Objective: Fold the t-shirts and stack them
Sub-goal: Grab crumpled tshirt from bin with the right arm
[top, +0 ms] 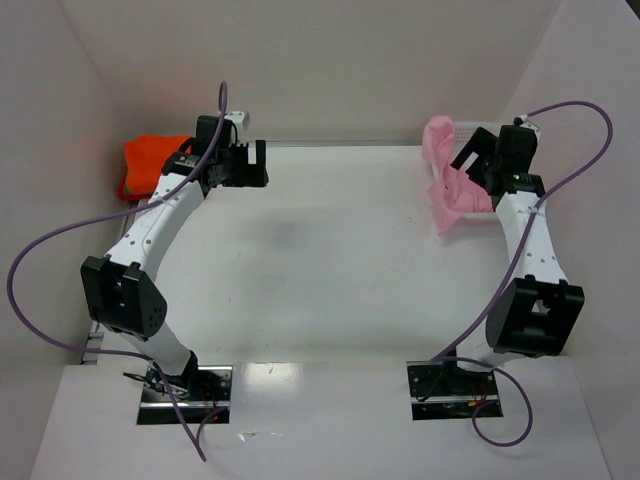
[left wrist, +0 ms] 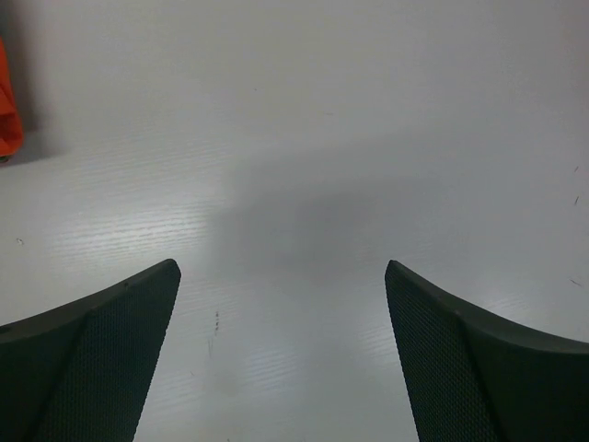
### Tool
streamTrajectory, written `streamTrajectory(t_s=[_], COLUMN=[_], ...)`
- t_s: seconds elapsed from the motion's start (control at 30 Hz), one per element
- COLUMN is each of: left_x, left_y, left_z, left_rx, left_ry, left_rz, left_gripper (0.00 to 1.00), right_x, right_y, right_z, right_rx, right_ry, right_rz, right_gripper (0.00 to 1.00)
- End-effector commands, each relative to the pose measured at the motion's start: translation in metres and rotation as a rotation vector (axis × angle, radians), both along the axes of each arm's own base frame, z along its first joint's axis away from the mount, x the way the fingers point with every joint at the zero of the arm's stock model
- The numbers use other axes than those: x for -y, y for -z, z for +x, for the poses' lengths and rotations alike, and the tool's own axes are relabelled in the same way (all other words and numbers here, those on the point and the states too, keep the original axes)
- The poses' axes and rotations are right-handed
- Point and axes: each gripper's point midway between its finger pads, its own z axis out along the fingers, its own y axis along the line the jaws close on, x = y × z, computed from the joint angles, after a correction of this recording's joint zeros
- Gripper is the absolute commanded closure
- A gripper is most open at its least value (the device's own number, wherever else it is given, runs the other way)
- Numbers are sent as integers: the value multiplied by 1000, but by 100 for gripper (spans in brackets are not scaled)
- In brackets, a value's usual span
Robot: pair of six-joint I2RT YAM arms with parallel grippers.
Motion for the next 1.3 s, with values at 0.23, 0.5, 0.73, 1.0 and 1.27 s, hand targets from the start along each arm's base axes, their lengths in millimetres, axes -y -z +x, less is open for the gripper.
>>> streamTrajectory(t_s=[0.23, 0.5, 0.73, 1.0, 1.27], left_x=[20, 55, 64, 63, 64], left_y=[-42, -51, -25, -9, 3], left_z=[8, 19, 33, 38, 41], left_rx=[129, 174, 146, 111, 83], left_ry=[106, 234, 273, 276, 275], left_rz=[-83, -104, -75, -47, -42], left_gripper=[0, 0, 0, 0, 0], right_x=[22, 45, 56, 78, 90], right_y=[-15, 48, 96, 143, 181], right_z=[26, 72, 96, 92, 75], right_rx=[30, -115, -211, -299, -421], right_ry=[52, 108, 118, 155, 184], right_rz=[-61, -88, -108, -95, -127], right_gripper=[0, 0, 0, 0, 2])
